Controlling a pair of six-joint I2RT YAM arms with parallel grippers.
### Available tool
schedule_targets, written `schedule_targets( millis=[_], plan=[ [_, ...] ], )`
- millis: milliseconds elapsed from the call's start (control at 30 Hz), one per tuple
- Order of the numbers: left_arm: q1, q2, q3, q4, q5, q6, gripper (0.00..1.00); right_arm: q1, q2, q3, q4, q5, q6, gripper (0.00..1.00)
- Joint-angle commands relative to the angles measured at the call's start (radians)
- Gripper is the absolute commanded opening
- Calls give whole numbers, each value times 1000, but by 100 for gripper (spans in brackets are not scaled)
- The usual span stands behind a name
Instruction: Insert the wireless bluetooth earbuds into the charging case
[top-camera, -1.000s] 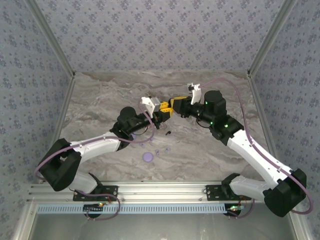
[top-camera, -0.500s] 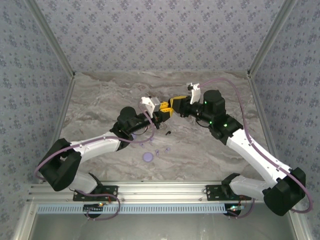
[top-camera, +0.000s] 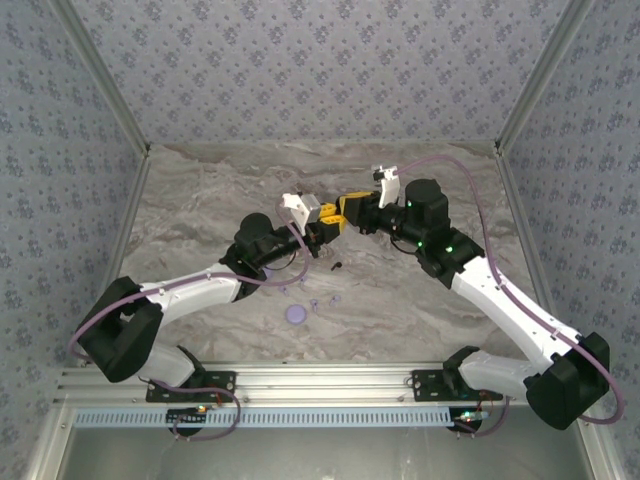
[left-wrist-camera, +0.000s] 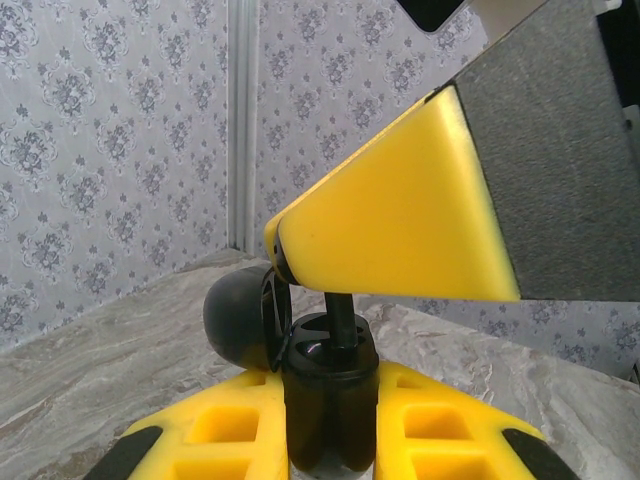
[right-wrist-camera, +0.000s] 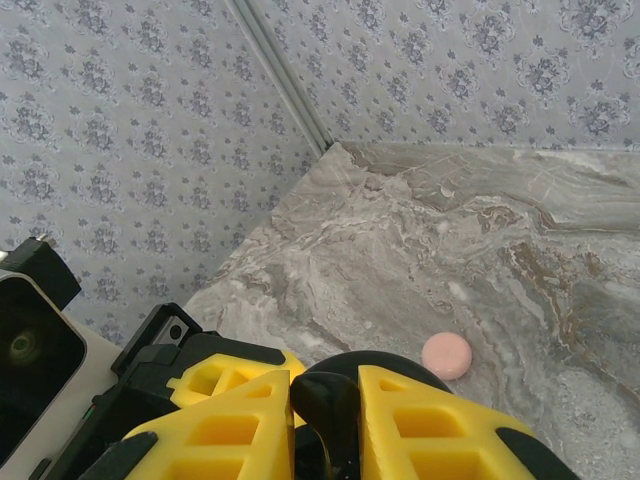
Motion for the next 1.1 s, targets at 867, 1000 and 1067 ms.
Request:
schedule_targets(
  millis=[867, 1000, 1067],
  plan=[
    [-9, 9, 25, 46, 6, -11, 0, 11, 27, 127, -122, -22, -51, 44],
    [-9, 5, 18, 52, -1, -9, 0, -10, 2, 162, -164, -34, -53, 52],
    [-8, -7, 6, 51, -27, -2, 0, -27, -18, 170, -188, -31, -54, 59]
  ],
)
